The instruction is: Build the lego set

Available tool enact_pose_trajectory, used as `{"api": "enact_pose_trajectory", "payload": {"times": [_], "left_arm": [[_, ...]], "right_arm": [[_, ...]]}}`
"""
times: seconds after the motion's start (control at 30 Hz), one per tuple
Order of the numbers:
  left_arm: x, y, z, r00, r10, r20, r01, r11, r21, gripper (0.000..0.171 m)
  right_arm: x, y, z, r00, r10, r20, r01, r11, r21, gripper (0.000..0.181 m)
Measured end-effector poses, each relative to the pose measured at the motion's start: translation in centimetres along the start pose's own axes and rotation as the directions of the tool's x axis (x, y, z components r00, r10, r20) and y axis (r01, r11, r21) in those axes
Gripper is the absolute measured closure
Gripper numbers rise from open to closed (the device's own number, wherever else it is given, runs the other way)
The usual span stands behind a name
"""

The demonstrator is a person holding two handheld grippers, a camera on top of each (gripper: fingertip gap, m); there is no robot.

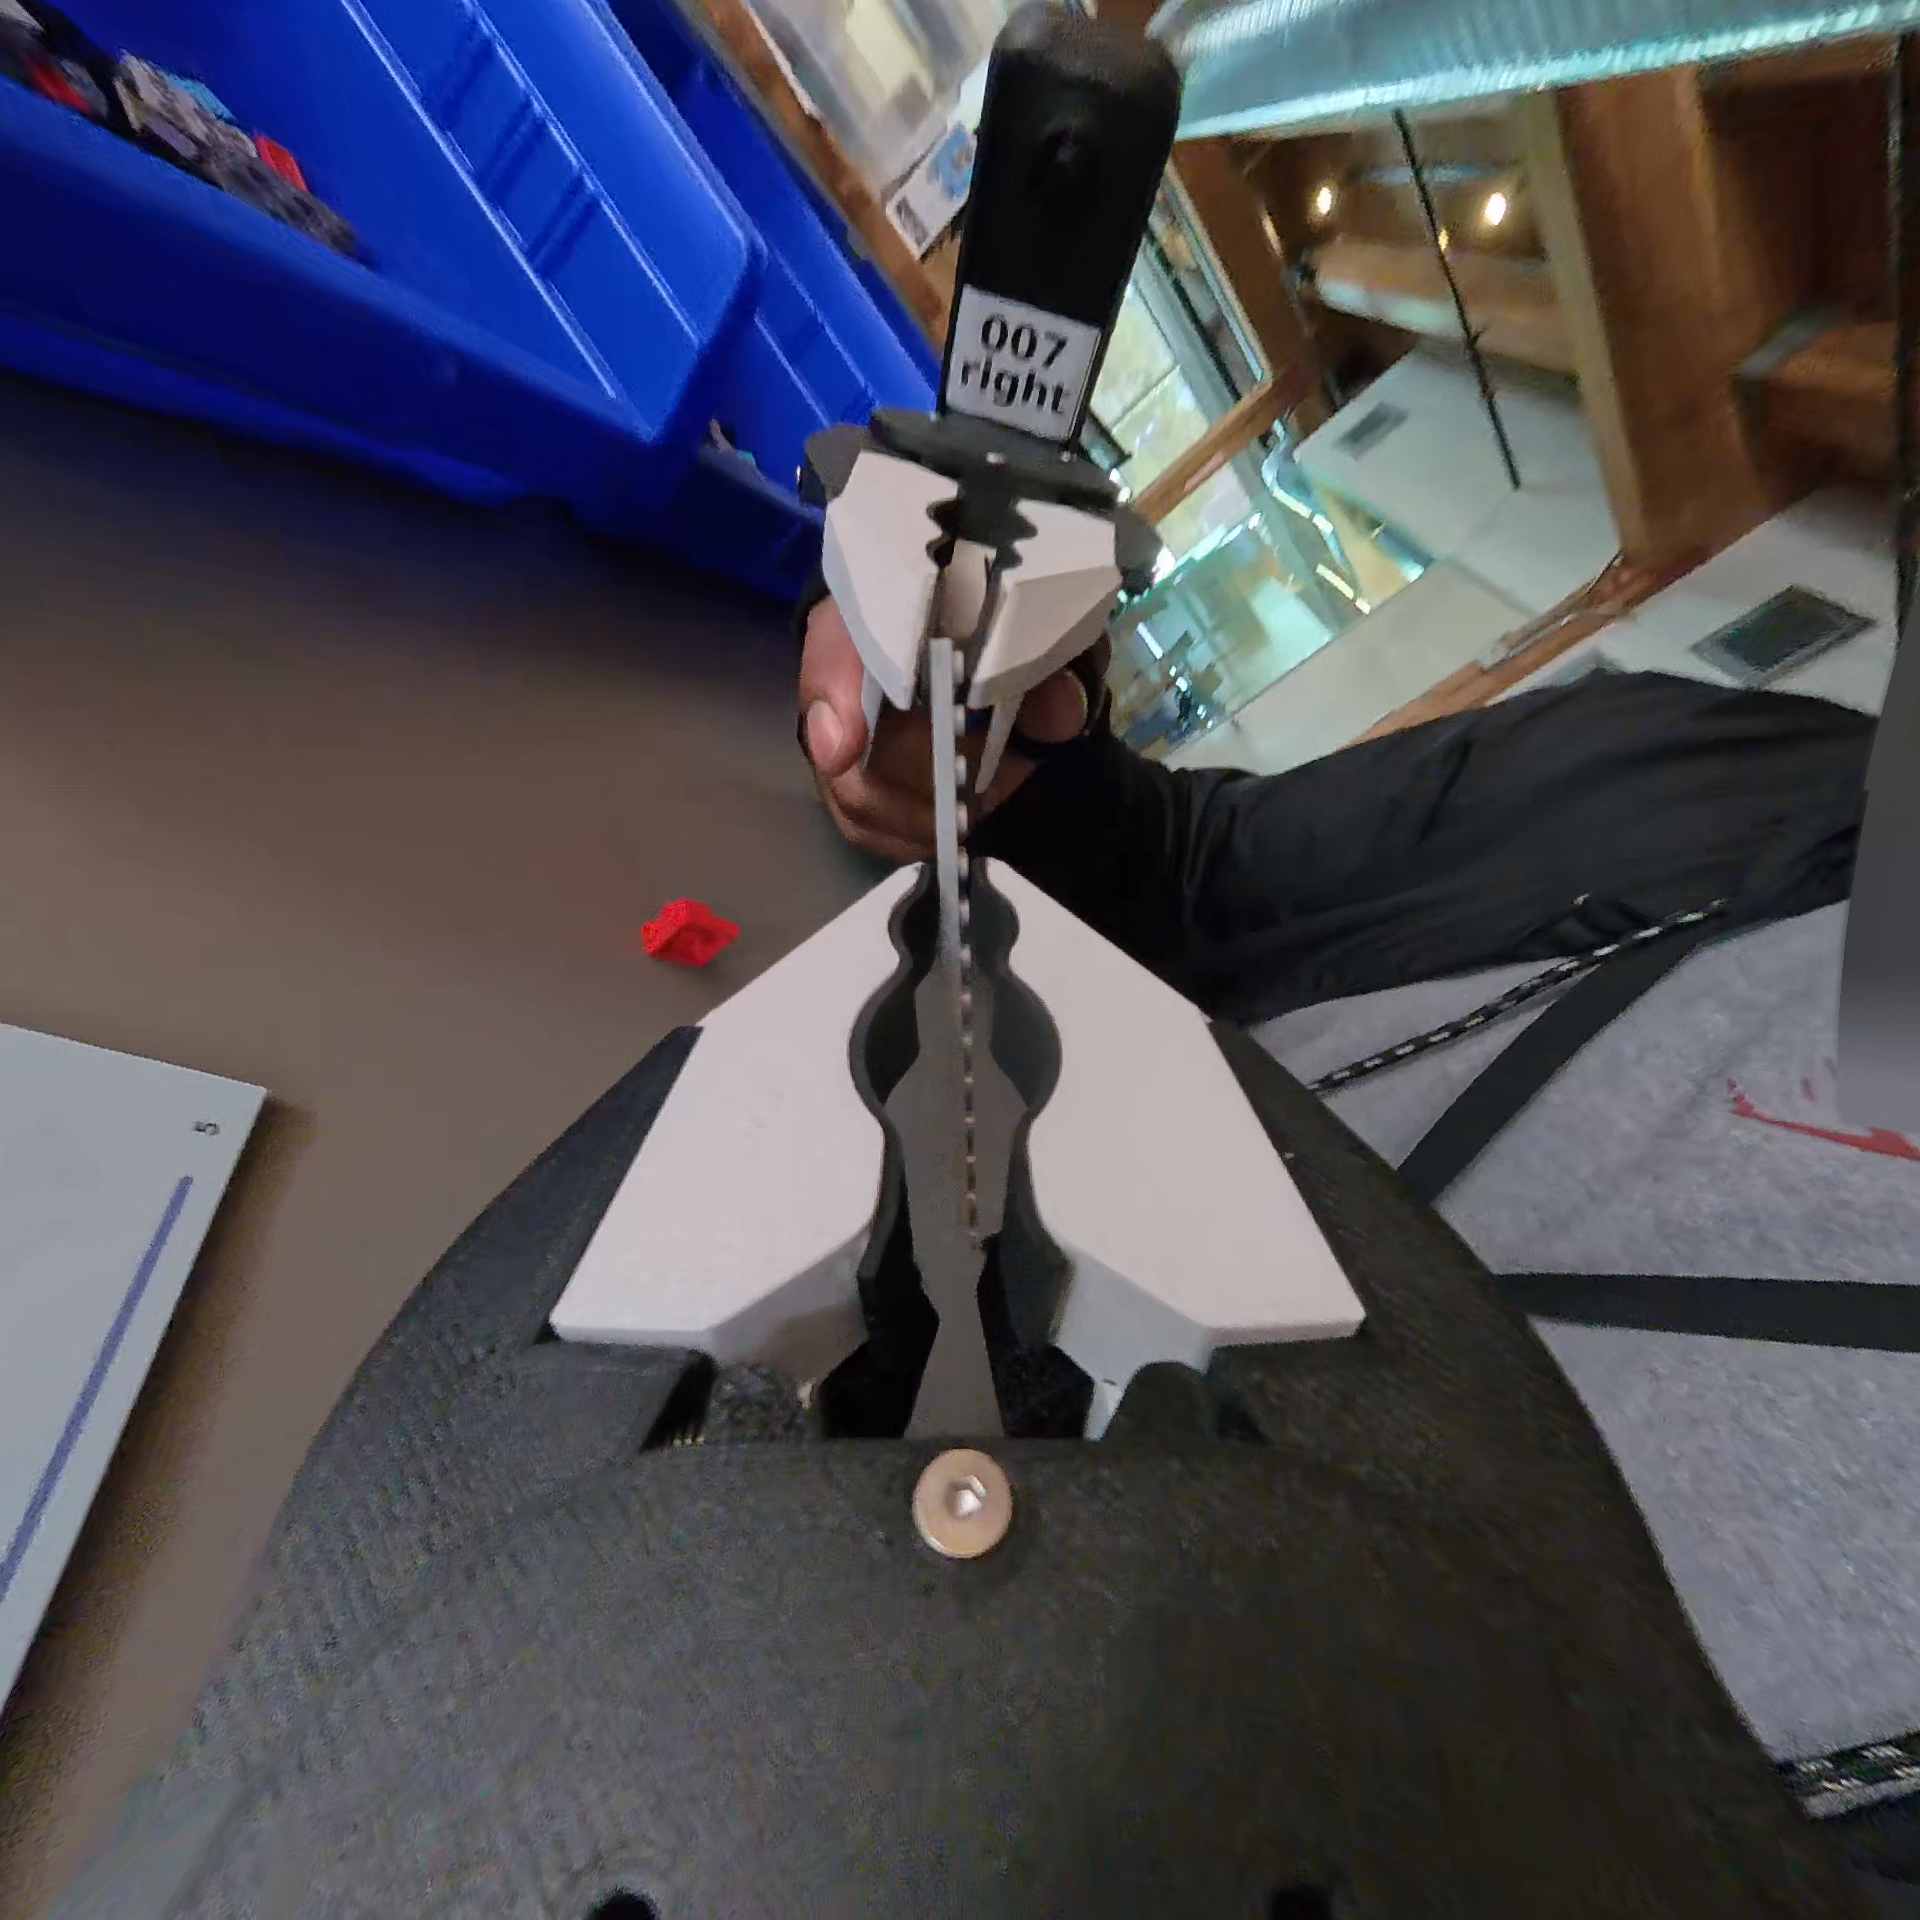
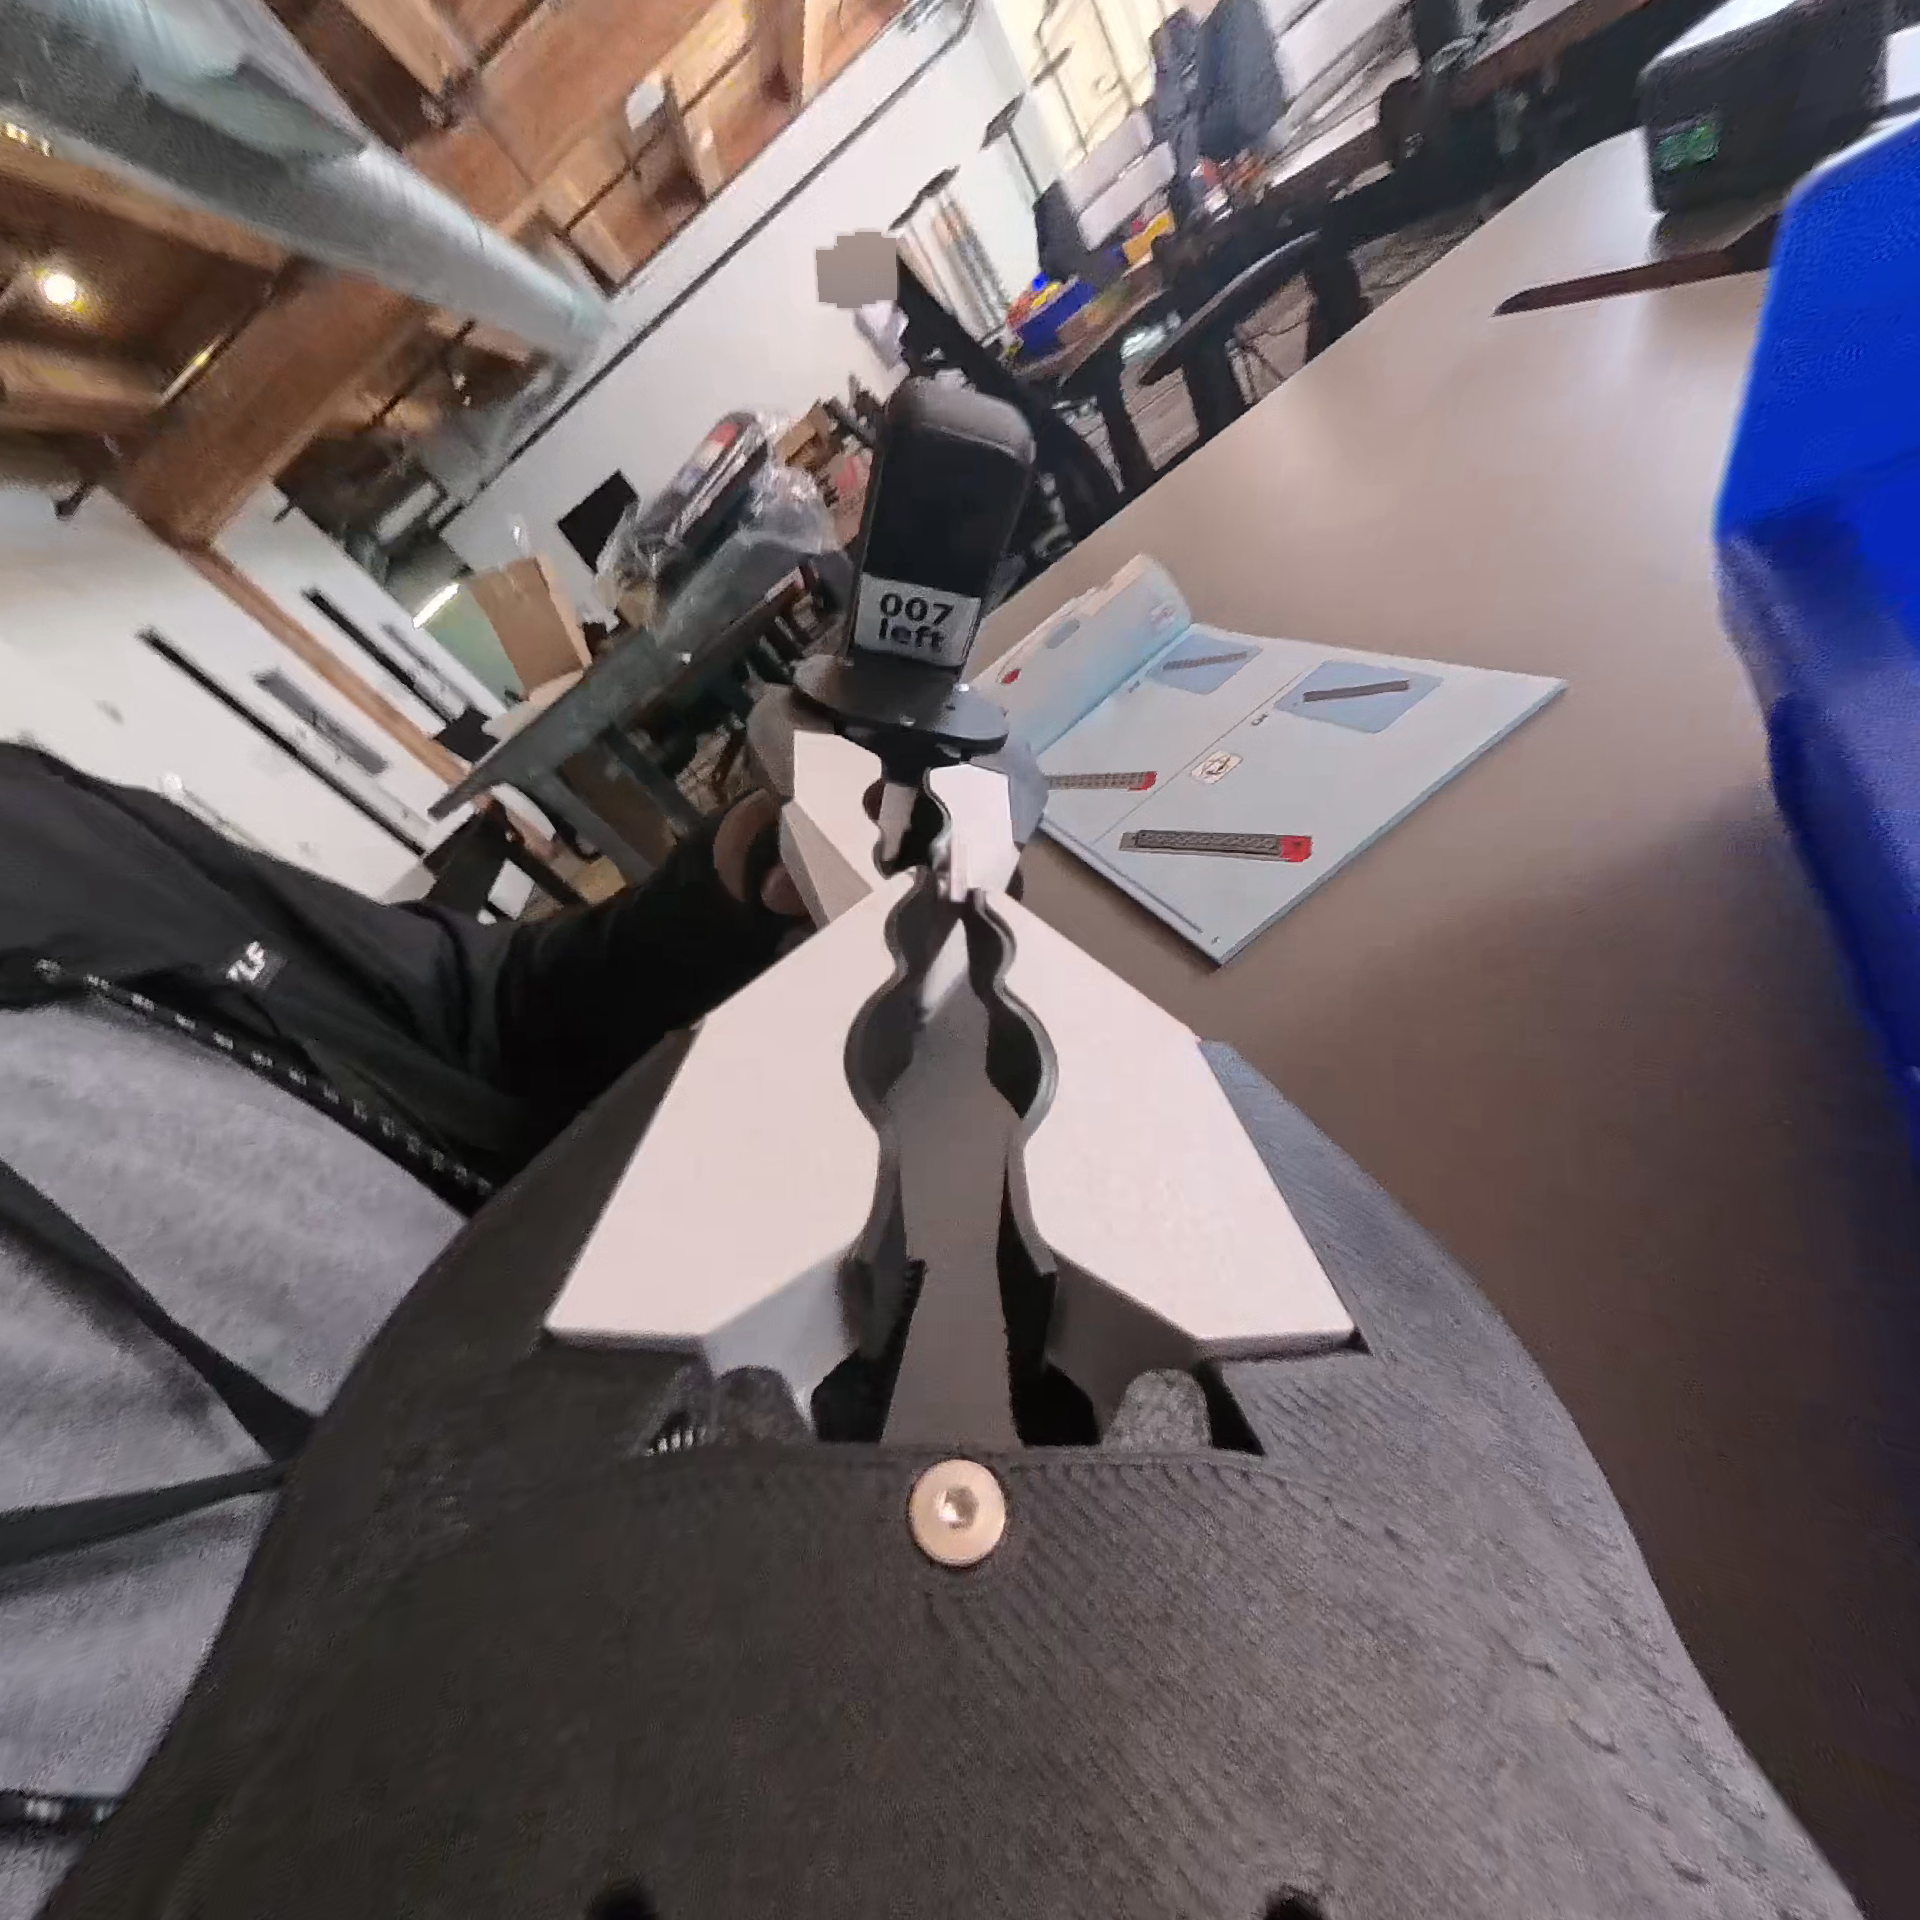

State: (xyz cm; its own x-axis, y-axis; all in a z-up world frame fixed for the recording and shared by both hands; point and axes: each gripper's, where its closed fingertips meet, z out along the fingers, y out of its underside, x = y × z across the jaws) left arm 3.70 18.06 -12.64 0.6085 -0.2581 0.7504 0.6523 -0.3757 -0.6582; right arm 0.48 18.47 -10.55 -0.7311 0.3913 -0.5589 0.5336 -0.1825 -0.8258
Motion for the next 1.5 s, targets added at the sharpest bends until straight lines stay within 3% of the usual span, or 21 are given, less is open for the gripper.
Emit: {"api": "enact_pose_trajectory", "payload": {"times": [0.13,0.27,0.43,0.6,0.83,1.03,1.5], "left_arm": [[-0.5,-0.5,-0.5,0.999,0.033,0.04,-0.034,0.999,0.025,0.166],[-1.2,-0.8,-0.7,0.996,0.034,0.086,-0.037,0.999,0.039,0.166],[-2.1,-1.5,-1.8,0.987,0.034,0.155,-0.046,0.996,0.073,0.166],[-2.3,-1.3,-2.0,0.984,0.031,0.178,-0.042,0.997,0.059,0.166],[-2.7,-0.9,-1.9,0.979,0.015,0.201,-0.024,0.999,0.043,0.166],[-2.9,-1.0,-2.0,0.978,0.013,0.209,-0.022,0.999,0.045,0.166],[-3.1,-0.8,-2.1,0.976,0.006,0.217,-0.014,0.999,0.036,0.166]], "right_arm": [[0.9,0.1,-0.4,0.999,-0.003,-0.043,0.003,1.0,-0.002,0.172],[2.1,1.1,-1.7,0.983,-0.126,-0.131,0.108,0.985,-0.135,0.157],[3.8,4.9,-2.7,0.917,-0.364,-0.161,0.272,0.869,-0.414,0.151],[4.9,7.5,-2.3,0.846,-0.515,-0.136,0.359,0.74,-0.569,0.15],[4.5,7.2,-1.3,0.845,-0.52,-0.124,0.378,0.745,-0.55,0.154],[4.5,7.5,-0.3,0.843,-0.522,-0.129,0.37,0.738,-0.565,0.176],[4.5,6.8,0.1,0.85,-0.502,-0.16,0.356,0.771,-0.528,0.173]]}}
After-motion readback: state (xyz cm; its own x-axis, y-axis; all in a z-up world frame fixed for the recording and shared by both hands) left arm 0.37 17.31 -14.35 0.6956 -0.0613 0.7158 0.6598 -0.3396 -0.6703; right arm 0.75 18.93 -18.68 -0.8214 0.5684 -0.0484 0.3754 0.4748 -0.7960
